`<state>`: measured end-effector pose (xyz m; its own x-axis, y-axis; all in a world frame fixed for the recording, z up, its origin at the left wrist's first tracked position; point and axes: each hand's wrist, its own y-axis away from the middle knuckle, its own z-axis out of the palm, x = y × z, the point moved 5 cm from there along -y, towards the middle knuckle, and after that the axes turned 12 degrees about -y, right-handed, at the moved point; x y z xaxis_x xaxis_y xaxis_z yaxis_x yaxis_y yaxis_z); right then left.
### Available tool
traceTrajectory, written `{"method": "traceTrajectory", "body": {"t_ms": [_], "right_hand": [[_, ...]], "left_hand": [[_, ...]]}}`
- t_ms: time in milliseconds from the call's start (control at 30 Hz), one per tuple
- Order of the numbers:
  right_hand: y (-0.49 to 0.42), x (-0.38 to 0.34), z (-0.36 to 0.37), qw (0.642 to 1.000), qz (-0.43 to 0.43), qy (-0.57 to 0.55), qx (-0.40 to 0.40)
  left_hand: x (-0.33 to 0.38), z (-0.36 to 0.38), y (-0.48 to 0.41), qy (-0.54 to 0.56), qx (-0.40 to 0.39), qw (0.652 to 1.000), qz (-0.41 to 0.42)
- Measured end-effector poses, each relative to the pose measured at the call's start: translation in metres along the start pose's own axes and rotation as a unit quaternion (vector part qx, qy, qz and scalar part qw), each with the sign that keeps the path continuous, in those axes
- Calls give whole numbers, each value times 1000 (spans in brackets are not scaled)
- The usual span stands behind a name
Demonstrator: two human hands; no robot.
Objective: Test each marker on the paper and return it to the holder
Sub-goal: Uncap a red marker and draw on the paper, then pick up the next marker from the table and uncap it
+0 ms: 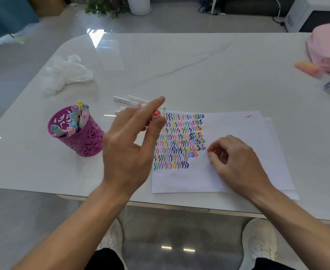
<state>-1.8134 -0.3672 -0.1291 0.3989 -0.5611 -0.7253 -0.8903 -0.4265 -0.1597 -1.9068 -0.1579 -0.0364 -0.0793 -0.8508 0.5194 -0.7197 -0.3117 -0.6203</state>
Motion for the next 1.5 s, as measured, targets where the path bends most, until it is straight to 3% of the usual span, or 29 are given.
{"method": "traceTrajectory", "body": {"t_ms": [100,233,667,1133,1500], "right_hand": [[0,-1,1,1000,-11,15,-4],[0,-2,4,1000,-11,29,-1],[0,-13,10,995,-29,90,5],[-2,-12,12,995,-29,91,8],[-3,-11,14,995,-27,93,8]], "left_hand": [[0,-11,-2,-34,29,998,45],[-6,-33,-7,-48,84,995,36],[-45,-105,-25,-41,230,966,-110],[-74,-97,-11,-110,101,973,-174],[-92,-82,3,-211,-1,947,-241]]}}
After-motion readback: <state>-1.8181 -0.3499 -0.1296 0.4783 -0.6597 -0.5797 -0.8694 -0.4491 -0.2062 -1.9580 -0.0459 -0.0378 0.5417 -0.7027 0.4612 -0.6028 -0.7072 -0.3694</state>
